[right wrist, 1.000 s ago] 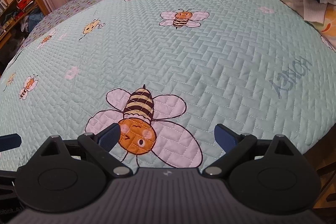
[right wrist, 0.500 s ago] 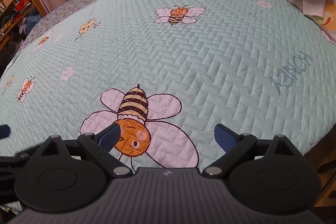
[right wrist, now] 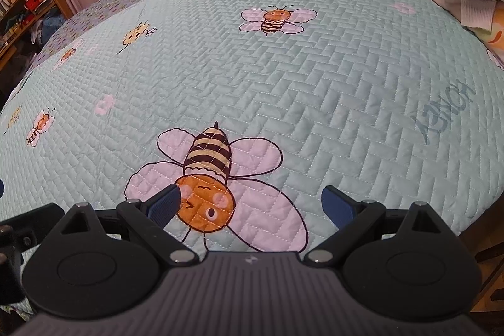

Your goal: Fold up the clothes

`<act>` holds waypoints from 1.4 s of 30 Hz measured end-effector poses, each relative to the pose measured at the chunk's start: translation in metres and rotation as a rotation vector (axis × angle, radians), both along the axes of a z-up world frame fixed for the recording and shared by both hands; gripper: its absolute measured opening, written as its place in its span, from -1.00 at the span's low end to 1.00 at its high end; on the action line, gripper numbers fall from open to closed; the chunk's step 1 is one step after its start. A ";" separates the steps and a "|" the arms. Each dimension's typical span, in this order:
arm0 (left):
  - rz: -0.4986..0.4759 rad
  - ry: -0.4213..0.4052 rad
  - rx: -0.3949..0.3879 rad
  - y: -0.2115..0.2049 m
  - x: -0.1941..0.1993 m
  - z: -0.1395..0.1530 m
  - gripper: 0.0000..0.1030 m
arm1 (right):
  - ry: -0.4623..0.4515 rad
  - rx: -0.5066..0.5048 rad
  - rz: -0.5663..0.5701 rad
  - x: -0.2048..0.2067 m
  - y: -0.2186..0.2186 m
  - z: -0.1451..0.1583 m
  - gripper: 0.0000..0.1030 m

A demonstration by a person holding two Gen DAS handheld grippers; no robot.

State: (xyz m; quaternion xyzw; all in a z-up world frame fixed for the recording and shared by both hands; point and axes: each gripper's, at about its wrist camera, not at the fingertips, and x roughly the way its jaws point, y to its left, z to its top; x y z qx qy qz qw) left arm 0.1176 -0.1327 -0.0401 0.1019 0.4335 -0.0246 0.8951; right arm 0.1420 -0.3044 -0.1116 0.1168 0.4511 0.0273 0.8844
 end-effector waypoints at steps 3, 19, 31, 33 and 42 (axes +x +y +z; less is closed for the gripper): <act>0.006 0.005 -0.007 0.001 0.000 0.001 0.99 | -0.001 -0.002 0.000 0.000 0.001 0.001 0.86; -0.098 -0.131 -0.051 -0.010 -0.024 0.016 0.88 | 0.001 -0.003 0.006 0.001 0.004 0.001 0.86; -0.105 -0.069 -0.034 -0.010 -0.018 0.007 0.84 | 0.001 0.011 0.016 0.000 0.005 0.000 0.86; -0.089 -0.052 -0.038 -0.006 -0.015 0.004 0.84 | 0.003 0.011 0.019 -0.001 0.006 -0.001 0.86; -0.031 0.003 -0.040 0.006 -0.005 -0.006 0.84 | 0.009 0.015 0.015 0.000 0.006 -0.002 0.86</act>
